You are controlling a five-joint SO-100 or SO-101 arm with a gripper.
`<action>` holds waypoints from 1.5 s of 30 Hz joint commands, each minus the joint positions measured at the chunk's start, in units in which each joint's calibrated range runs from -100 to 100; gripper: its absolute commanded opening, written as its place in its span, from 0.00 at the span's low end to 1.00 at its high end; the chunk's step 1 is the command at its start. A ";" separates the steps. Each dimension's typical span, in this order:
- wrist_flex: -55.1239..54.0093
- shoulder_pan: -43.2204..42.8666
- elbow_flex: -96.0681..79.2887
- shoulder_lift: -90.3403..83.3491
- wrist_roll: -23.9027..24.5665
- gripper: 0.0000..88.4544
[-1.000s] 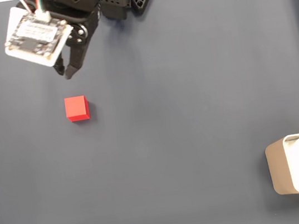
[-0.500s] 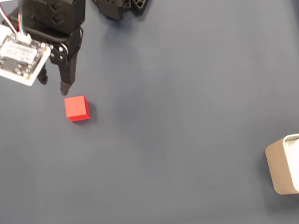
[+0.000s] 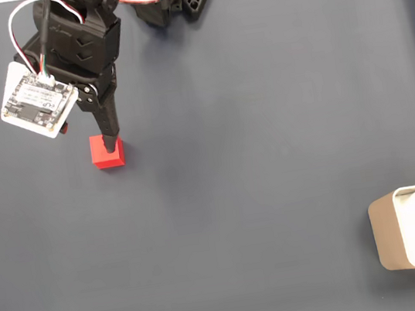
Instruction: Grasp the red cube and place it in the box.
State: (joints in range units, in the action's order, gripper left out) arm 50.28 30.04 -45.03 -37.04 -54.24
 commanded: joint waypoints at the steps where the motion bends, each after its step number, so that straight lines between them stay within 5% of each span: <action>1: -3.39 0.71 -2.05 -2.30 -0.39 0.32; 45: -26.75 0.92 -17.56 10.87 -2.30 0.44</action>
State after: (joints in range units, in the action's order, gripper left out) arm 25.30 30.86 -62.84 -26.53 -56.00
